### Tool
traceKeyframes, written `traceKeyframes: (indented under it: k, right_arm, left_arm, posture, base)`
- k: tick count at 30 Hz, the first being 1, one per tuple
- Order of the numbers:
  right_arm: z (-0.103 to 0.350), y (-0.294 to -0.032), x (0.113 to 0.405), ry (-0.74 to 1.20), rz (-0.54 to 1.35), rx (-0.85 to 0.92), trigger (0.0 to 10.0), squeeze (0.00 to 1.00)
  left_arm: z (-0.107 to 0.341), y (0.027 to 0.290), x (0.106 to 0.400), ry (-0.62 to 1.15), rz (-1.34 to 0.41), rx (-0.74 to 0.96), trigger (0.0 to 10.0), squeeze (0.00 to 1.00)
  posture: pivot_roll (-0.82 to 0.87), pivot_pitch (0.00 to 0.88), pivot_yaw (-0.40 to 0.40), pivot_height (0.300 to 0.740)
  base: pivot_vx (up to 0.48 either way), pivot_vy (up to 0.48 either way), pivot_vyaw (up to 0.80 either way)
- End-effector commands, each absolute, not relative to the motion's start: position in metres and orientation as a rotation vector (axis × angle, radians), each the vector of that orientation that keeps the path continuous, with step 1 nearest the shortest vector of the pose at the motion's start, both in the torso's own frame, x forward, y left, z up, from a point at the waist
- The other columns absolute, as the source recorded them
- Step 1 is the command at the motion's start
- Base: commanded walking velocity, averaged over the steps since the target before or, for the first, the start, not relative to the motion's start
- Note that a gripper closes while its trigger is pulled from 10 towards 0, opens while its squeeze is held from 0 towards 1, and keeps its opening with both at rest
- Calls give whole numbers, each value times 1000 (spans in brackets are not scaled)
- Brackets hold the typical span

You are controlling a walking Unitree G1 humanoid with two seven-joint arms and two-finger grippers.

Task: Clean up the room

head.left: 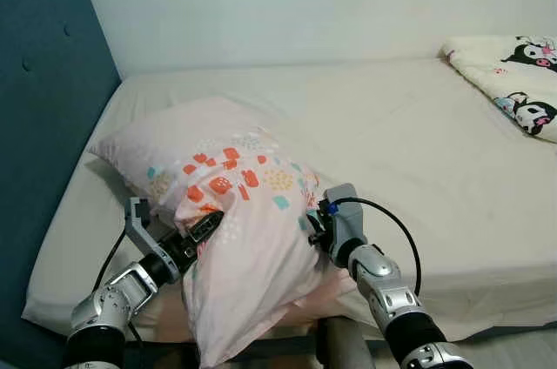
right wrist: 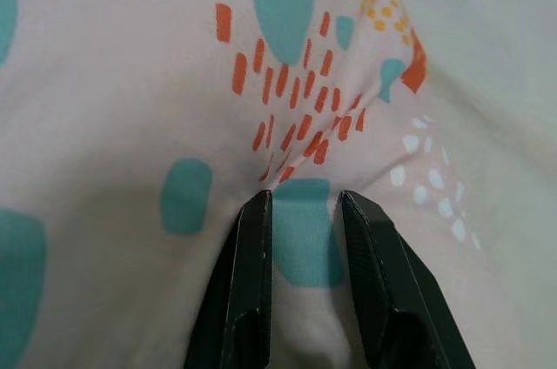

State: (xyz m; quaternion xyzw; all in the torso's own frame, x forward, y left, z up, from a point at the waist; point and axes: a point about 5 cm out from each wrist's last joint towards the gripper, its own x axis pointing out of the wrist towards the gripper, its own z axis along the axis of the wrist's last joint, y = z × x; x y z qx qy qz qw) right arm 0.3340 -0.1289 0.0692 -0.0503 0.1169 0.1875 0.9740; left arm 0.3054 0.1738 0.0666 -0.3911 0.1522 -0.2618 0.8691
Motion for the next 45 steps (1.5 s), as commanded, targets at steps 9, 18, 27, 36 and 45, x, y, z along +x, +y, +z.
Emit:
traceKeyframes:
  k: [9, 18, 27, 36, 45]
  right_arm:
    - [63, -122, 332, 262, 399, -97, 10000, 0]
    - [66, -115, 330, 235, 393, -72, 10000, 0]
    - [65, -111, 327, 223, 386, -52, 10000, 0]
    - [64, -111, 326, 215, 355, -23, 10000, 0]
    - [63, -118, 322, 208, 309, -7, 10000, 0]
  left_arm:
    - [79, 141, 321, 359, -579, -701, 0, 1000]
    - [95, 139, 330, 293, -562, -584, 0, 1000]
    - [96, 138, 329, 314, -569, -421, 0, 0]
    - [100, 138, 333, 301, -555, -365, 0, 0]
    - [88, 141, 335, 342, -442, -87, 0, 0]
  posture:
    - [-58, 90, 0, 566]
    - [-36, 62, -4, 566]
    - [-20, 29, -1, 566]
    - [-13, 0, 12, 566]
    - [-24, 0, 29, 566]
  base:
    - [0, 0, 0]
    - [0, 0, 0]
    - [0, 0, 0]
    - [0, 0, 0]
    - [0, 0, 0]
